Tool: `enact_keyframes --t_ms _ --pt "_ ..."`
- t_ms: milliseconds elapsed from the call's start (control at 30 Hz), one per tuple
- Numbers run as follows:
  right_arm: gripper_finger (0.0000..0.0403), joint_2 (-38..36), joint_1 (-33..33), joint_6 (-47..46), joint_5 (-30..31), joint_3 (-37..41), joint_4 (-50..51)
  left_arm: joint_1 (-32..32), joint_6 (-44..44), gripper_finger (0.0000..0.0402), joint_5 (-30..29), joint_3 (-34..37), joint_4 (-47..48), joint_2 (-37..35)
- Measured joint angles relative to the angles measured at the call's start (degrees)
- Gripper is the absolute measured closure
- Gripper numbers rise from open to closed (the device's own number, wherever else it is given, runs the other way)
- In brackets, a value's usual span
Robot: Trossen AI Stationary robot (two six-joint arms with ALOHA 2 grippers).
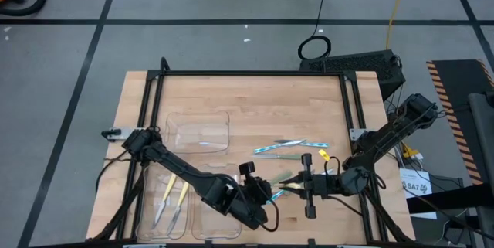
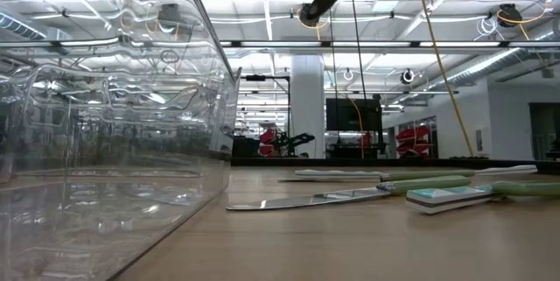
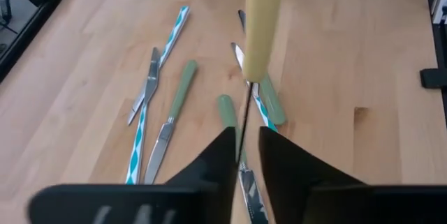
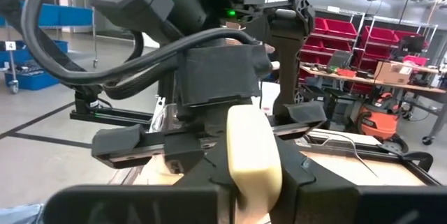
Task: Sort silverware by color (type)
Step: Put the yellow table knife into the bottom left transparent bin
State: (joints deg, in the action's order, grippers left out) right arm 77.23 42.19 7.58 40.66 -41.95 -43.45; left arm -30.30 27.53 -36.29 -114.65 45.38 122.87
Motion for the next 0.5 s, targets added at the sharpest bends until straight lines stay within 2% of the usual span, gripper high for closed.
enact_keyframes --t_ms 200,400,500 --pt "0.0369 -0.2 0.4 0.4 0.5 0.0 0.1 -0.4 0.1 0.0264 -0.3 0.0 0.8 0.0" --pt "0.0369 -1.1 1.5 0.8 0.3 0.0 0.0 -1.0 1.2 0.026 -0.6 0.0 2.1 0.0" --pt "0.0369 -1.4 1.8 1.1 0.2 0.0 -0.1 -0.9 1.3 0.0271 -0.8 0.0 1.9 0.0"
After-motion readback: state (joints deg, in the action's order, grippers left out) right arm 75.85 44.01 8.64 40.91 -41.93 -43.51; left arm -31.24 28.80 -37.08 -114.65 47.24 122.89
